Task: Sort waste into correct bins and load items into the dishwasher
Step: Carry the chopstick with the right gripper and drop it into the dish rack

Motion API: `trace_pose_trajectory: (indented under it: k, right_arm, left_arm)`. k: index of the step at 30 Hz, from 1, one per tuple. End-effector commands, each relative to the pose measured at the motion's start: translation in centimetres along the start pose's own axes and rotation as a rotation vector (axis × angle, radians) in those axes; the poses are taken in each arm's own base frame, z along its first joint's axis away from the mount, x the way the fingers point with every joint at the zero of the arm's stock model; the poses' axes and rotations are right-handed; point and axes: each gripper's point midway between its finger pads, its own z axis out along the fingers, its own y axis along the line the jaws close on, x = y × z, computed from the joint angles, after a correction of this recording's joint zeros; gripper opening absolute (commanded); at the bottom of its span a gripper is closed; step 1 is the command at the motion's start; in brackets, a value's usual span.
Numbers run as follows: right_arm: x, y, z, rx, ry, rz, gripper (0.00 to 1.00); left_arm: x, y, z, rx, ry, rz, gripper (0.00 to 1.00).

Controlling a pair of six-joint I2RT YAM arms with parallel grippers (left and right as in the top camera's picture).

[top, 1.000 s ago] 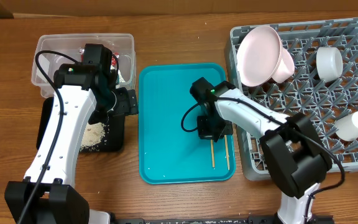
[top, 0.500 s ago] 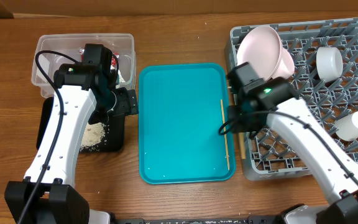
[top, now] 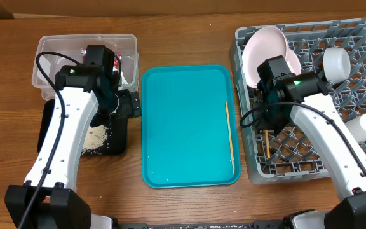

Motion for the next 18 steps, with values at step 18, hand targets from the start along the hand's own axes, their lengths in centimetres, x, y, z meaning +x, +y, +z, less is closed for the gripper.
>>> trace_pose_trajectory:
  k: [18]
  right_arm:
    - [0.7,0.0,3.3,0.014,0.074,-0.028,0.22]
  left_arm:
    - [0.1,-0.3,-0.1,0.01,-0.002,0.018,0.93]
